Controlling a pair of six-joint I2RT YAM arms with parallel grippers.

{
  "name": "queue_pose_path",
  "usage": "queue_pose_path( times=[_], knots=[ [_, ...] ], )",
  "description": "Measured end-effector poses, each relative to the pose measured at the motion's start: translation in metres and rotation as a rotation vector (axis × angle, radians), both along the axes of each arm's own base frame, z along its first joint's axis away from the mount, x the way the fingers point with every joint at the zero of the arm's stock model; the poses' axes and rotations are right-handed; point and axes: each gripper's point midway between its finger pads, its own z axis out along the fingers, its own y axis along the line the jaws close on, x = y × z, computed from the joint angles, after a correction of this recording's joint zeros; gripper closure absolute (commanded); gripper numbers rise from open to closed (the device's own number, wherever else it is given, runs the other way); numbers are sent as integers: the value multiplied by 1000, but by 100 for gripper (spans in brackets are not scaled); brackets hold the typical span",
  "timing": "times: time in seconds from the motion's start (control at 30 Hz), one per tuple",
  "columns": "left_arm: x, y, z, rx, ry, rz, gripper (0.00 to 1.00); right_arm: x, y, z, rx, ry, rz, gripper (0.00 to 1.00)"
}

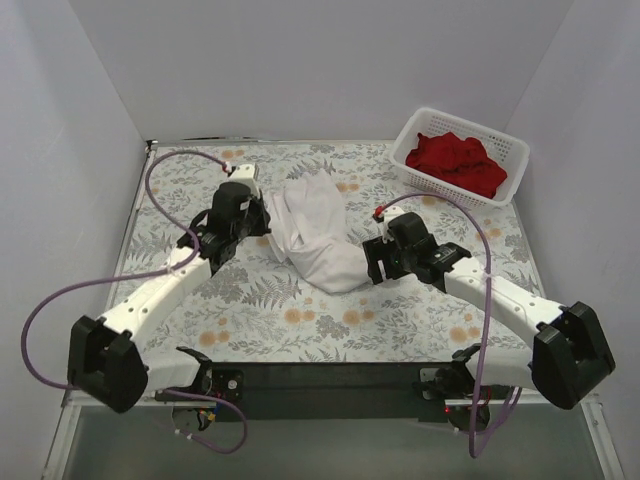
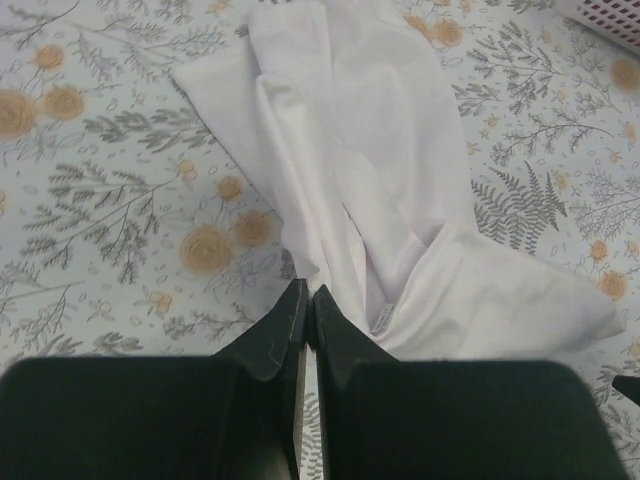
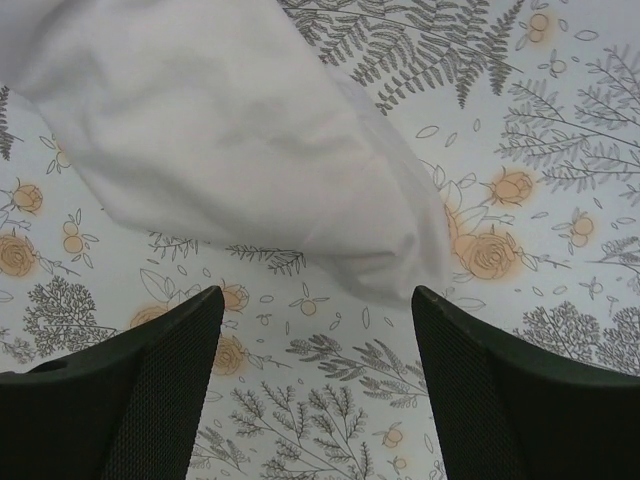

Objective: Fold and stack the t-shirts
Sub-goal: Flatten the tshirt out

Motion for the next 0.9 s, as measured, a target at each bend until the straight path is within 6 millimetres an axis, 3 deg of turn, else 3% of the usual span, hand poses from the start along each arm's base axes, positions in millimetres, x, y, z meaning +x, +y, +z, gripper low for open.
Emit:
queue_pose_path(
  times=[0.13,0.27,0.4,0.5,0.57,0.6,0.67,0.8,0.9],
  knots=[
    [-40,28,-23,-14,27,60,100,3,21,-21,14,62,97,15],
    [-68,47,-48,-16,59,114,100,12,38,-37,16,99,154,15],
    [-86,63,-52,-47,30,171,100,25,45,-60,-21,127,158,20],
    [-90,70,-45,-74,-11,205,100,30,48,-74,-42,148,160,32],
    [-91,73,-40,-85,-34,225,100,35,51,-77,-47,148,165,51],
    [-90,74,-38,-89,-42,233,100,37,53,-76,-38,144,163,63],
    [-90,76,-35,-95,-49,247,100,43,58,-77,-34,135,167,98],
    [-91,79,-32,-89,-45,261,100,53,58,-72,-50,114,150,99],
    [-86,78,-7,-95,-64,261,100,81,60,-40,-69,41,133,99]
  ],
)
